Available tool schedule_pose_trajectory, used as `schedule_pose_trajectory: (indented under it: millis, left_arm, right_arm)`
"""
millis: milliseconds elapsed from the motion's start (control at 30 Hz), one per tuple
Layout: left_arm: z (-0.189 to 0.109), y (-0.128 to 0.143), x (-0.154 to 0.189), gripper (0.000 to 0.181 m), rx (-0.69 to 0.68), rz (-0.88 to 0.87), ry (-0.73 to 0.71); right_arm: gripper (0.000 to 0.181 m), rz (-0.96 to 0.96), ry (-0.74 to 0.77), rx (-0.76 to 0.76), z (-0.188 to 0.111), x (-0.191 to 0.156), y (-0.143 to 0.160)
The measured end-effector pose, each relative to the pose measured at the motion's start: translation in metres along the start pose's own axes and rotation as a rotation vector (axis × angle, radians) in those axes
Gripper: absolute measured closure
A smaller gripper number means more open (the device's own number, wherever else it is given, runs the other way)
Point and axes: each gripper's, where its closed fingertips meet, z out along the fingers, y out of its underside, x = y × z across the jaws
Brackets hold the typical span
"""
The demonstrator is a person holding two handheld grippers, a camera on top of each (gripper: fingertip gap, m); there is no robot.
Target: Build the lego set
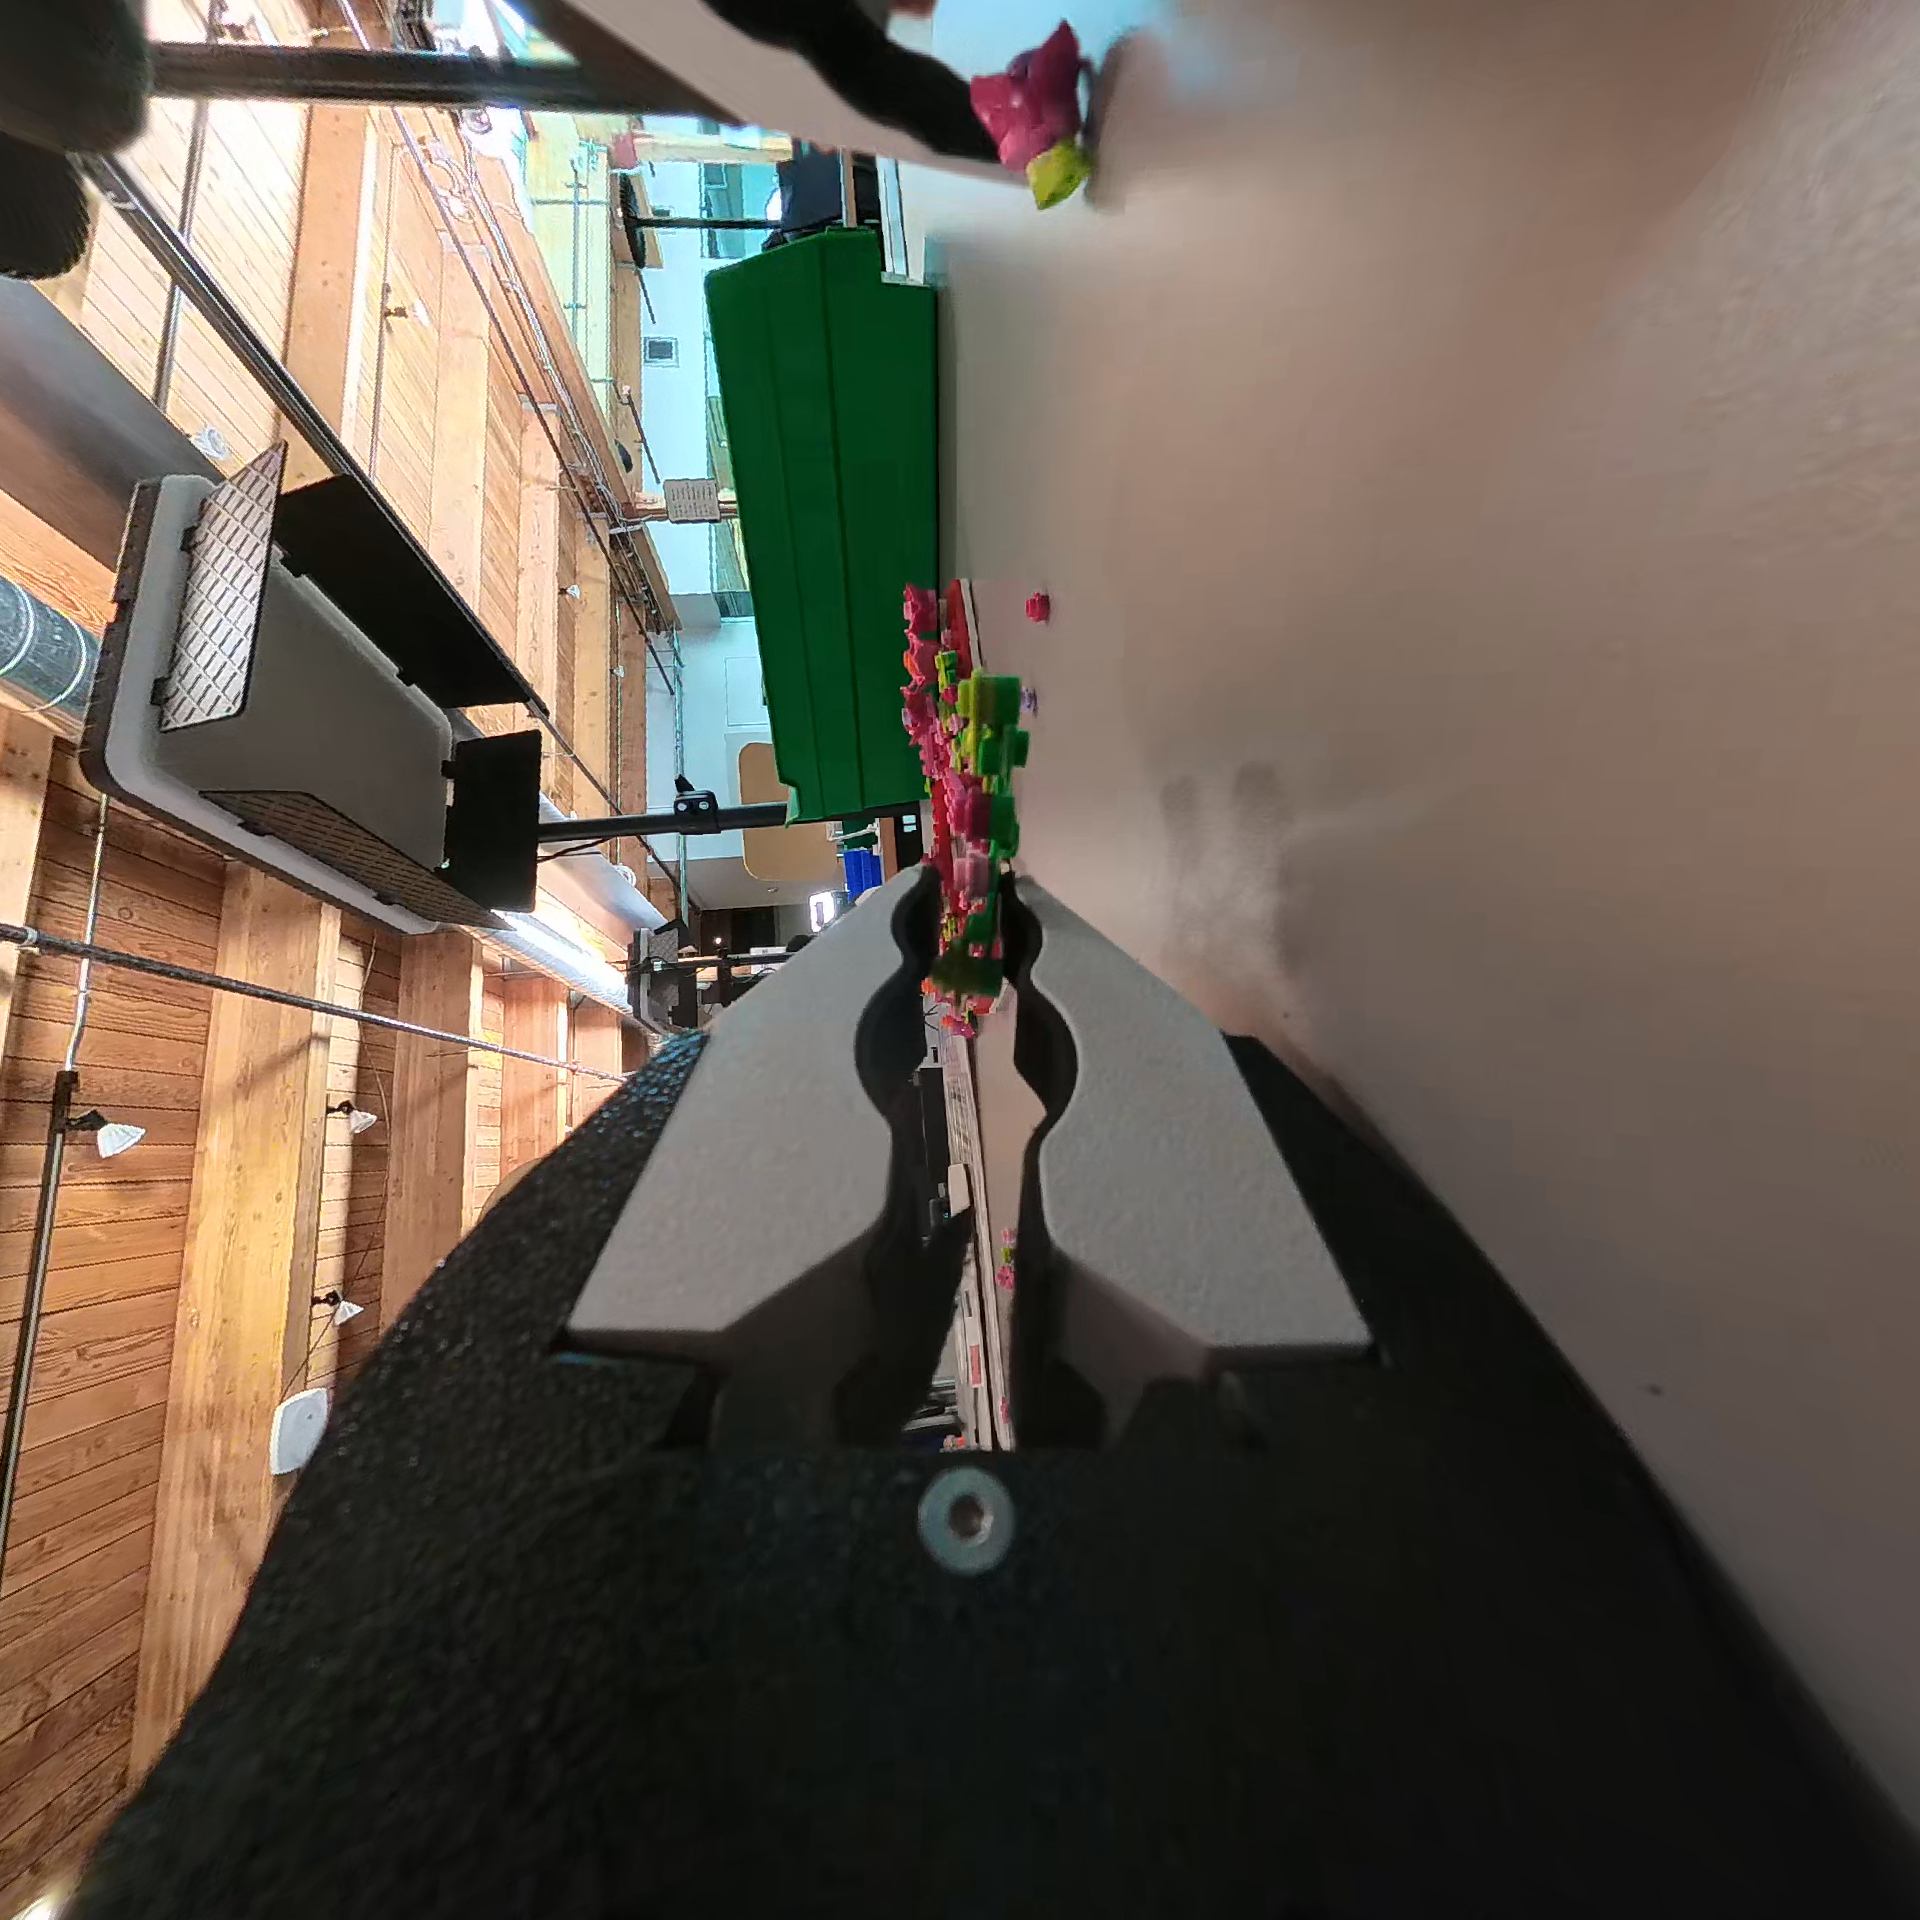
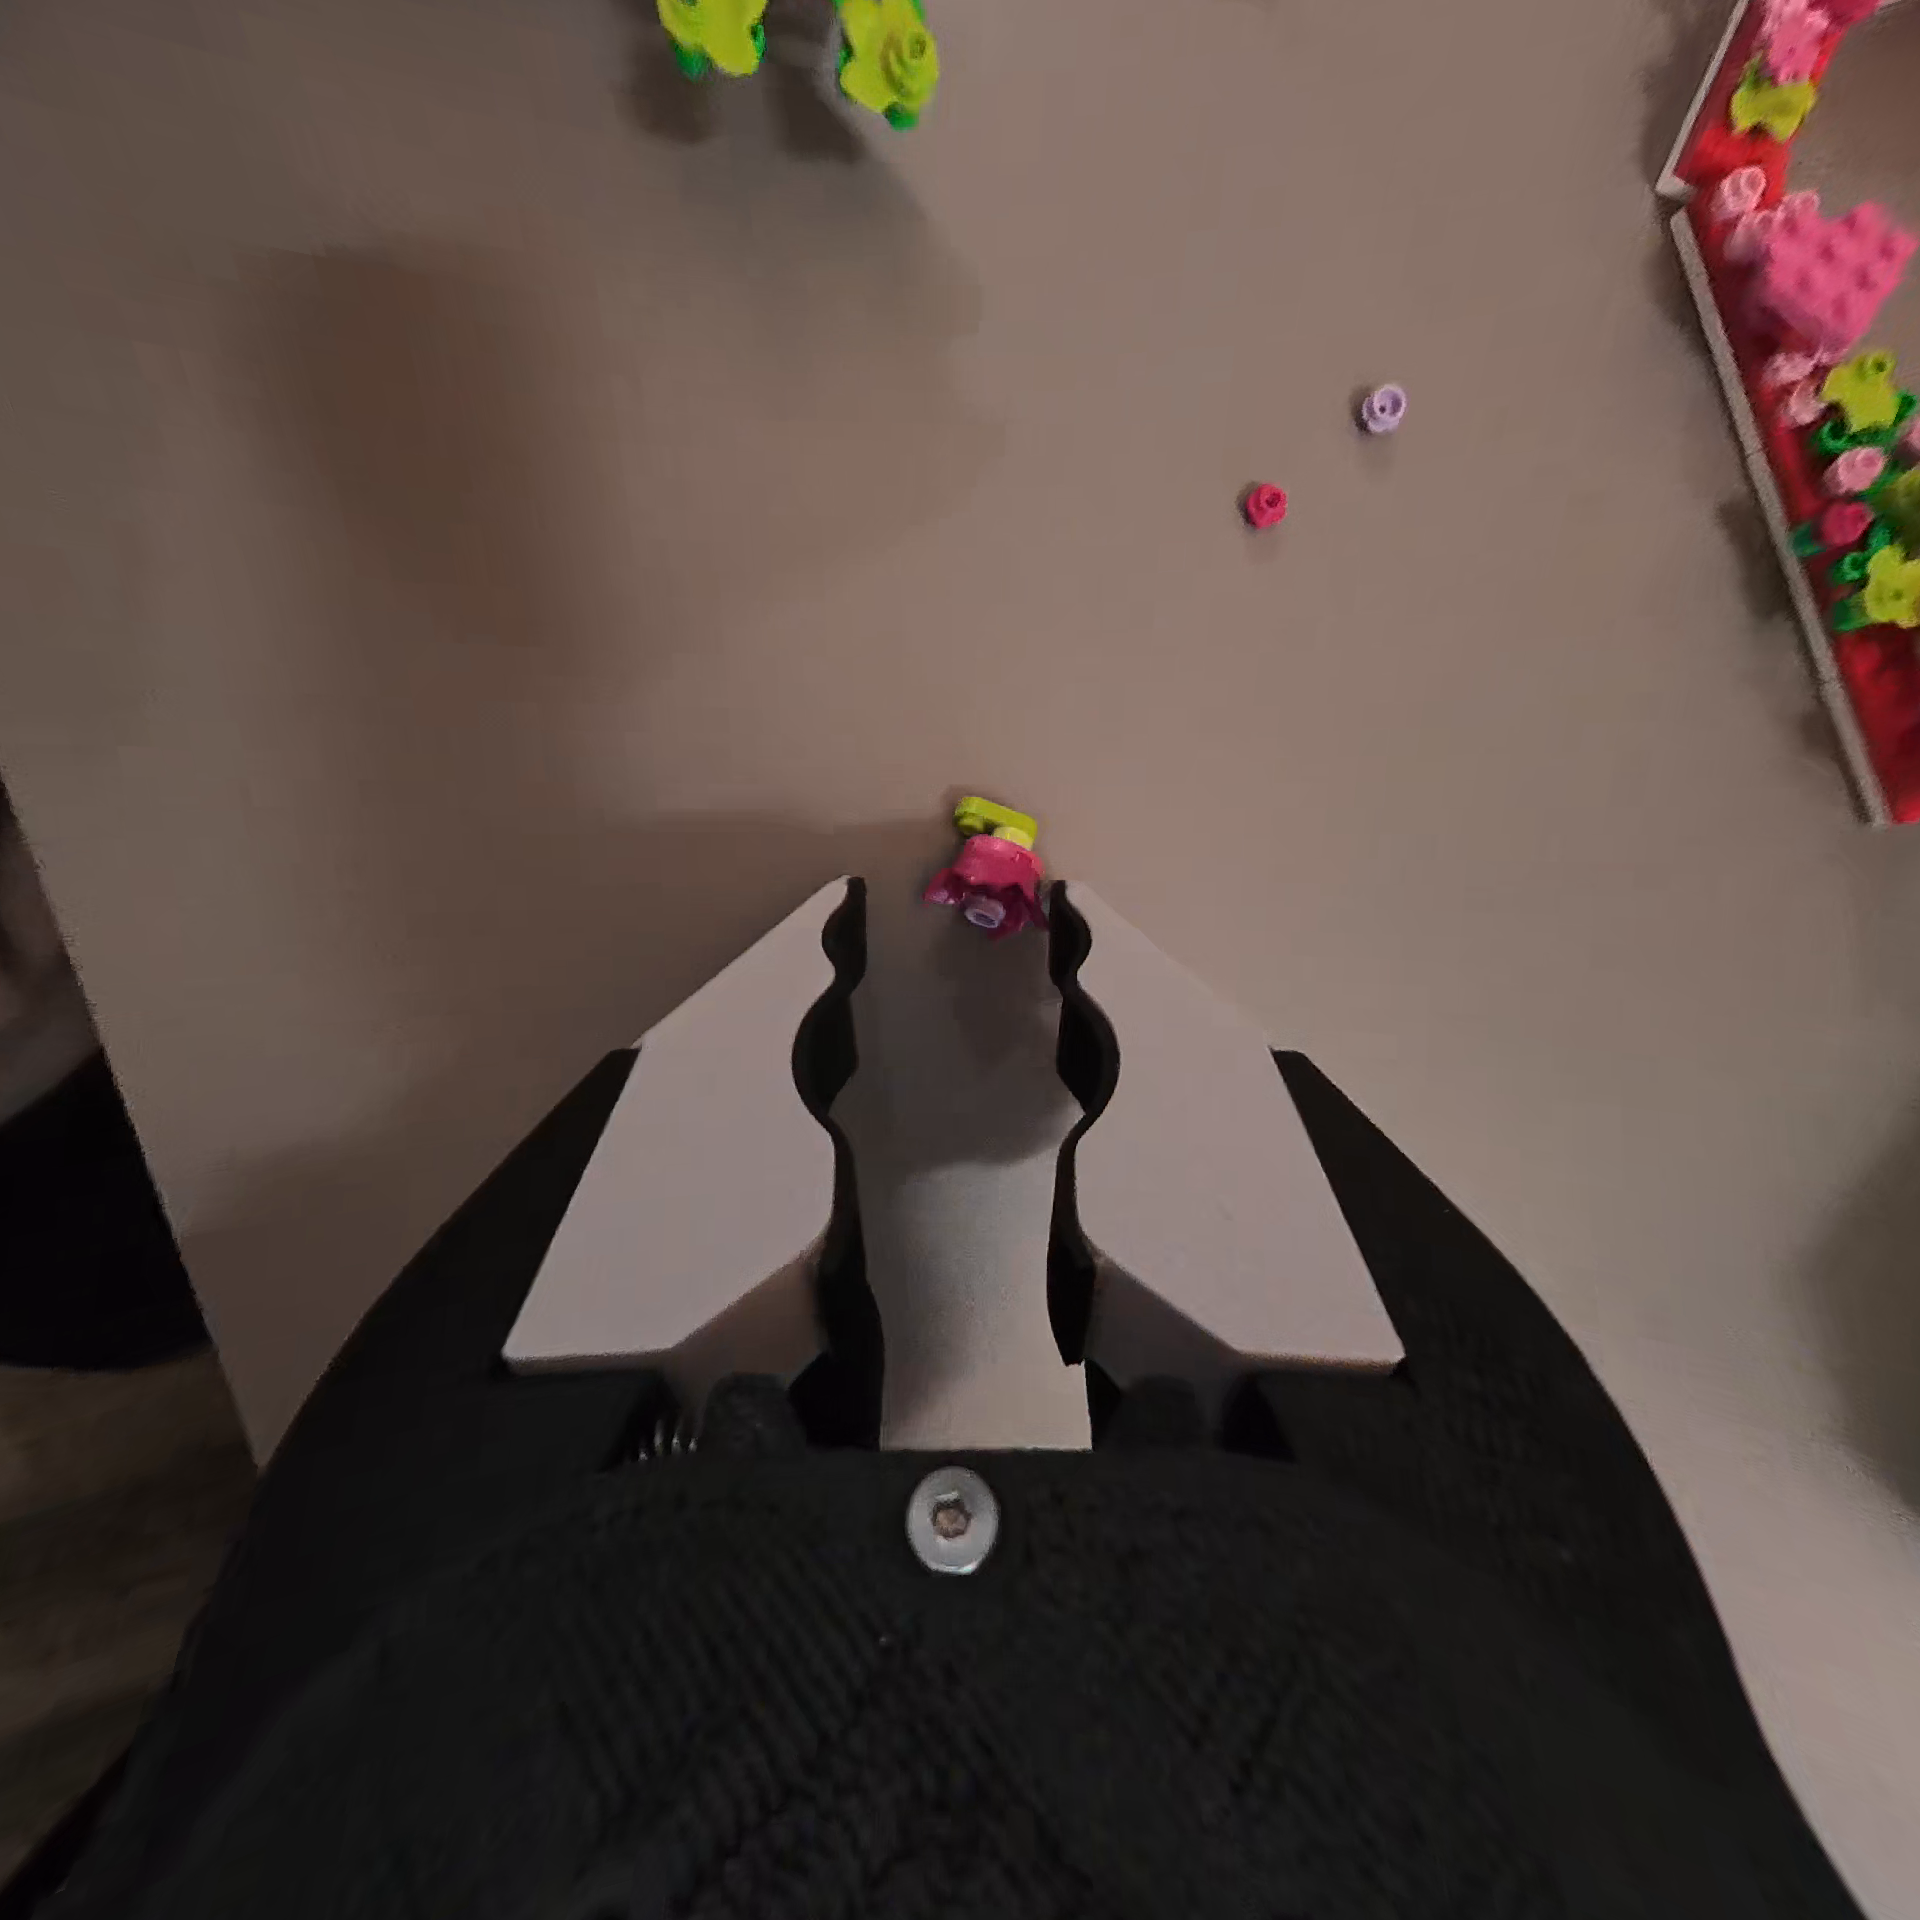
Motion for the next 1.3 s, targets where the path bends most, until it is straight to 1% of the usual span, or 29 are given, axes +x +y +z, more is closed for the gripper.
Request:
schedule_pose_trajectory:
  millis: [133,167,233,300,367,433,500,567,633,700,800,900,1033,1167,1300]
  left_arm:
    - [0.0,0.0,0.001,0.173,0.0,-0.011,0.007]
    - [0.0,0.0,0.001,0.173,0.001,-0.011,0.007]
    - [0.0,0.0,0.001,0.173,0.003,-0.007,0.007]
    - [0.0,-0.001,0.0,0.172,0.006,-0.004,0.005]
    - [-0.001,-0.002,-0.002,0.173,0.009,0.009,-0.006]
    - [-0.002,-0.002,-0.005,0.173,0.007,0.036,-0.024]
    - [-0.003,-0.003,-0.008,0.173,0.004,0.07,-0.045]
    - [-0.004,-0.004,-0.011,0.173,0.003,0.109,-0.064]
    - [-0.006,-0.006,-0.013,0.173,-0.003,0.157,-0.084]
    - [-0.007,-0.007,-0.014,0.173,-0.006,0.193,-0.098]
    - [-0.008,-0.007,-0.016,0.173,-0.012,0.226,-0.109]
    - [-0.008,-0.007,-0.016,0.173,-0.018,0.248,-0.11]
    - [-0.007,-0.011,-0.013,0.173,-0.011,0.286,-0.105]
    - [-0.008,-0.014,-0.012,0.173,-0.01,0.31,-0.099]
    - [-0.008,-0.014,-0.011,0.173,-0.012,0.311,-0.092]
  right_arm:
    - [0.153,0.083,-0.012,0.069,0.001,0.004,-0.006]
    - [0.155,0.09,-0.016,0.075,0.001,0.004,-0.007]
    - [0.166,0.086,0.002,0.079,0.001,0.005,-0.011]
    - [0.167,0.117,0.034,0.062,0.002,0.009,-0.017]
    - [0.167,0.207,0.036,0.077,0.002,0.009,-0.032]
    - [0.168,0.331,0.009,0.145,0.002,0.005,-0.057]
    - [0.167,0.472,-0.054,0.195,0.005,-0.003,-0.079]
    - [0.167,0.605,-0.163,0.237,0.01,-0.014,-0.097]
    - [0.167,0.739,-0.283,0.261,0.014,-0.025,-0.112]
    - [0.167,0.864,-0.371,0.3,0.016,-0.028,-0.123]
    - [0.168,1.025,-0.436,0.336,0.02,-0.025,-0.127]
    - [0.168,1.108,-0.463,0.332,0.024,-0.027,-0.124]
    - [0.168,1.18,-0.501,0.351,0.027,-0.029,-0.124]
    - [0.168,1.218,-0.499,0.34,0.03,-0.03,-0.122]
    - [0.168,1.196,-0.467,0.315,0.031,-0.031,-0.122]
